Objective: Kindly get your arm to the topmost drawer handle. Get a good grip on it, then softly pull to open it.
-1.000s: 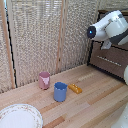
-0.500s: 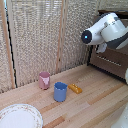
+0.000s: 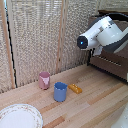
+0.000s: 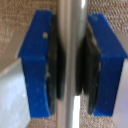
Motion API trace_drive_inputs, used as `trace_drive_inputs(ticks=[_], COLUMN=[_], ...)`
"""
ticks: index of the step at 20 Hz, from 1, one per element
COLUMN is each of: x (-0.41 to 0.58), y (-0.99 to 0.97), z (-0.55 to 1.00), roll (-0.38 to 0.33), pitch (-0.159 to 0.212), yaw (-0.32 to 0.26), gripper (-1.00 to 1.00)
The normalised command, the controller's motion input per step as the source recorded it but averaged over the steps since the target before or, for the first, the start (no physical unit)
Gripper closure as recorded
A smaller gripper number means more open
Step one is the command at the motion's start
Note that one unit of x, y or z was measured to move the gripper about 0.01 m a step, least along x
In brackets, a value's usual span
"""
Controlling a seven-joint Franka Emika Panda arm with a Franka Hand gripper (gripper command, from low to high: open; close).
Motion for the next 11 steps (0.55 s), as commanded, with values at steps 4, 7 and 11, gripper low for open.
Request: trace_drive_inputs(ticks=[4, 7, 11], x=[0.000, 0.000, 0.000], y=[0.06, 0.33, 0.37], z=[0.31, 0.00, 0.00], roll=[0.254, 0.375, 0.375], pitch=[-0.047, -0.025, -0.001], yaw=[-0.095, -0.072, -0.059], gripper=[-1.00, -1.00, -1.00])
